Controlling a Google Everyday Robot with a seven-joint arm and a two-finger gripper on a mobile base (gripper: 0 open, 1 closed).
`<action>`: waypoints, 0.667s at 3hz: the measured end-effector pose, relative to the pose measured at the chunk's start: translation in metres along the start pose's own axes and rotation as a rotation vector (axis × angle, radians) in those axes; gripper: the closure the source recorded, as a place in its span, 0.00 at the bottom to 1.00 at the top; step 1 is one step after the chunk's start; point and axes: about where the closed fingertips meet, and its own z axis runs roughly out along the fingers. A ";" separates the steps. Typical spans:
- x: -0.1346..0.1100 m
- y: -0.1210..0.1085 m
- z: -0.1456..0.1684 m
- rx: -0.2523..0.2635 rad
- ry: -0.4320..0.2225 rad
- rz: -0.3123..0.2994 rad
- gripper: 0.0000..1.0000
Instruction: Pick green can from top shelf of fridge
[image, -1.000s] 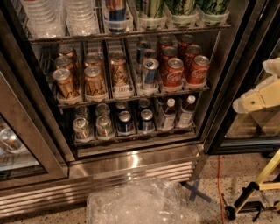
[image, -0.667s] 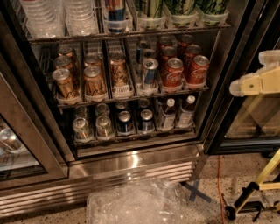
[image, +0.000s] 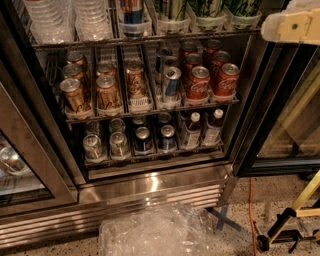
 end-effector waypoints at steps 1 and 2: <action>0.000 0.000 0.000 0.000 0.000 0.000 0.00; 0.006 0.007 0.018 0.041 -0.012 0.011 0.00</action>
Offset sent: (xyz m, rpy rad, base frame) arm 0.0195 0.0814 -0.0421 0.0526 0.0057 -0.2337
